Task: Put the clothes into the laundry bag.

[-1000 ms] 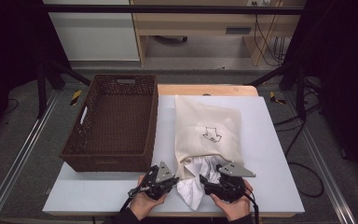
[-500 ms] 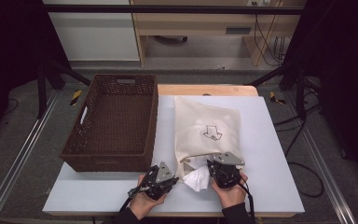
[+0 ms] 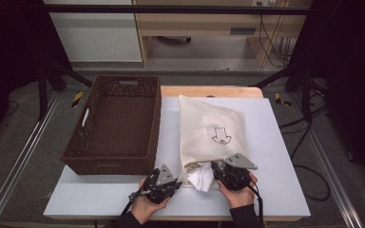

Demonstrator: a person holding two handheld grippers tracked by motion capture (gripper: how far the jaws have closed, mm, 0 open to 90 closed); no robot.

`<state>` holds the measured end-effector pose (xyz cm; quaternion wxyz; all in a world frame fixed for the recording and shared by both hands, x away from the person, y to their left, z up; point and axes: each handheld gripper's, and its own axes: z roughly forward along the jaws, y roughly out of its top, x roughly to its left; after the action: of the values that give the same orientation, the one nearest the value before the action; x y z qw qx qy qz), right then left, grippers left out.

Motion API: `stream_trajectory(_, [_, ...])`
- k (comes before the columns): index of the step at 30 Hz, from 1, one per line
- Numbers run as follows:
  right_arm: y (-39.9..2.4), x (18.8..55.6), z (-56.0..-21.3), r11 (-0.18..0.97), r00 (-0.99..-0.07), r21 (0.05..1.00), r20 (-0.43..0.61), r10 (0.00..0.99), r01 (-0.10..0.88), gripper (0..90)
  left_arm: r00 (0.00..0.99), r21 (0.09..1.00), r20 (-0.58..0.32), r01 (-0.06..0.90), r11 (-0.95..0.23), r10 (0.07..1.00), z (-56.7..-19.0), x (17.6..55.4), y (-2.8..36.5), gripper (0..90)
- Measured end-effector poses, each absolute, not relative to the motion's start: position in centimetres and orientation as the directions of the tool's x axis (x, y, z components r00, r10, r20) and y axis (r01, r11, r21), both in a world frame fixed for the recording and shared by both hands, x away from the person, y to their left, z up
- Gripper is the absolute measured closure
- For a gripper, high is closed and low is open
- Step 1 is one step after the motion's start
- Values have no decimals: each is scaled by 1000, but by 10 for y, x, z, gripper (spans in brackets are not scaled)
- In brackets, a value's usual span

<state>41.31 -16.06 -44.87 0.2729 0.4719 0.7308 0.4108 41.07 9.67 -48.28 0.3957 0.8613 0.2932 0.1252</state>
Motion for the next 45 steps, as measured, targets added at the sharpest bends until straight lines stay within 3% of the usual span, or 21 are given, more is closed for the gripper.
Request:
stream_trajectory(7, [-168,389,-444,217,-445,852,21,895,476,326,790,802,-31,386,-456,613,-465,404,98,550])
stream_trajectory(12, [-164,388,-457,225,-453,817,49,890,531,251,786,785,-55,415,-460,615,-472,407,88,531])
stream_trajectory(14, [-160,391,-462,218,-449,807,64,891,548,244,783,767,-51,428,-477,620,-478,410,84,576])
stream_trajectory(16, [-157,394,-467,210,-446,805,75,892,555,277,781,764,-48,430,-480,622,-482,412,84,662])
stream_trajectory(20, [-151,403,-478,222,-427,779,64,902,587,437,777,763,-25,421,-490,629,-479,413,85,829])
stream_trajectory(24, [-147,405,-475,237,-397,757,33,917,609,671,777,758,-32,429,-492,628,-478,415,88,863])
stream_trajectory(27, [-144,408,-474,259,-386,759,-11,923,597,765,780,757,-31,427,-495,625,-476,415,91,865])
stream_trajectory(38, [-148,432,-459,203,-281,824,-55,958,529,785,784,745,-41,437,-504,620,-474,416,100,868])
stream_trajectory(42, [-147,439,-470,231,-288,817,-84,954,529,729,785,750,-50,438,-496,617,-475,417,100,852])
stream_trajectory(45, [-151,433,-468,237,-330,832,-68,941,503,640,785,763,-79,444,-470,614,-471,416,102,789])
